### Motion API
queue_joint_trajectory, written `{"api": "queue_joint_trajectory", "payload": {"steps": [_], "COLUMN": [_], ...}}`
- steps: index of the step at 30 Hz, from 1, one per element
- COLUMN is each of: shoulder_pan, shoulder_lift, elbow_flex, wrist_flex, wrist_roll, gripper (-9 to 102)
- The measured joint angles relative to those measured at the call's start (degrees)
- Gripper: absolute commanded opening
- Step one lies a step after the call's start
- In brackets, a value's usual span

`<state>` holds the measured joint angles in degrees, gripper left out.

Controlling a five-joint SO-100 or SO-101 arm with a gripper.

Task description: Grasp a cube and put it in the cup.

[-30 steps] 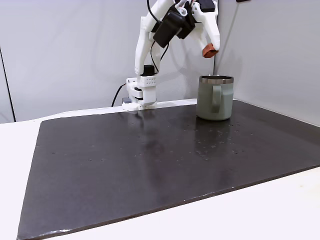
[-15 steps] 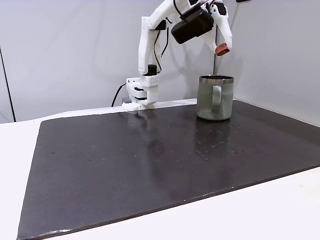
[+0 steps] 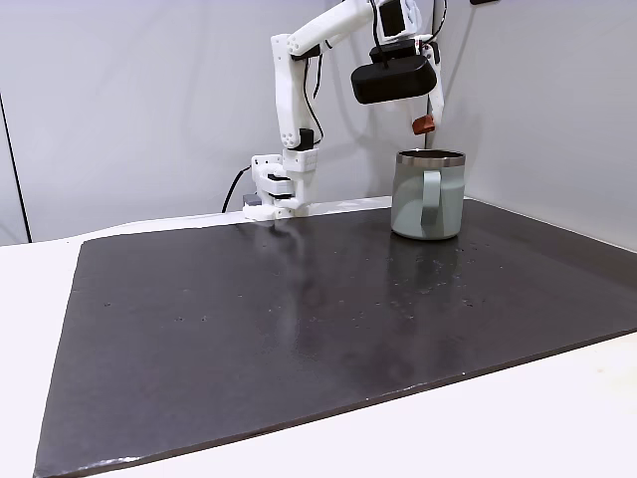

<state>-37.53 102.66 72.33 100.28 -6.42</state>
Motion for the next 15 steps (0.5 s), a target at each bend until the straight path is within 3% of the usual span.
{"api": "queue_joint_trajectory", "payload": {"steps": [11, 15], "shoulder_pan": [0.0, 0.0], "shoulder_lift": [1.0, 1.1], "elbow_flex": [4.6, 5.3], "wrist_flex": [0.0, -0.3], "wrist_roll": [-0.2, -0.2], "gripper": [3, 14]}}
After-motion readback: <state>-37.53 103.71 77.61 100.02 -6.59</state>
